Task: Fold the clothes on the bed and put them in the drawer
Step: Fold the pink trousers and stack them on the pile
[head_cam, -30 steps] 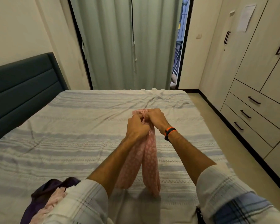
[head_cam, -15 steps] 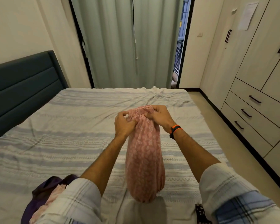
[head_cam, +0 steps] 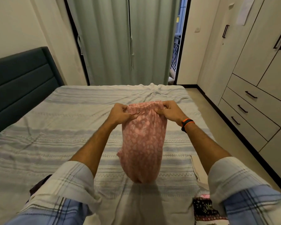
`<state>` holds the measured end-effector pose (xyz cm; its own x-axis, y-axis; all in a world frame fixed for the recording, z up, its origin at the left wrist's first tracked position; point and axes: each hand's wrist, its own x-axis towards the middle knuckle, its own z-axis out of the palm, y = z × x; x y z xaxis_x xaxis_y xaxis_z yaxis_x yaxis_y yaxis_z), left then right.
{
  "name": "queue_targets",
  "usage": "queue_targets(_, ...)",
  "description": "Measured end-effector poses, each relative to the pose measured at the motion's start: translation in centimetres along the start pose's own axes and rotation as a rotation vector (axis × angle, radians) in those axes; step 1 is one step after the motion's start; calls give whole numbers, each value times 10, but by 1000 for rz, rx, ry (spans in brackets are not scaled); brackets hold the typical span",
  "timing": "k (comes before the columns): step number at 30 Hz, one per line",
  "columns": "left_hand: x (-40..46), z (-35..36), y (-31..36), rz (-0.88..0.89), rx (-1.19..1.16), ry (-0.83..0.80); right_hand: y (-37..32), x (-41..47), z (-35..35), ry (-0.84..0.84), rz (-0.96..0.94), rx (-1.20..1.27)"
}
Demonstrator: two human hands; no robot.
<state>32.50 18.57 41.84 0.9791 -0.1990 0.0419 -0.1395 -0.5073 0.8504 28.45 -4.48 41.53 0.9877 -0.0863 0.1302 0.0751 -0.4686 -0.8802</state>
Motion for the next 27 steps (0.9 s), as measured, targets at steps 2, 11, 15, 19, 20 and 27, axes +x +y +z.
queue_targets(2, 2, 2, 5, 35, 120, 51, 3, 4, -1, 34, 5, -138)
queue_targets(11, 4, 2, 3, 14, 433, 49, 7, -8, -2, -3, 169, 4)
queue_targets(15, 0, 0, -1, -50, 136, -8, 7, -14, -3, -18, 248, 248)
queue_targets(19, -6, -5, -5, -118, -68, -160, 7, -19, -11, -36, 280, 295)
queue_targets(20, -6, -6, -5, -126, -95, -192, 7, -20, -14, -46, 280, 311)
queue_targets(27, 2, -8, -6, -216, -184, -380, 15, -15, -31, -91, 301, 298)
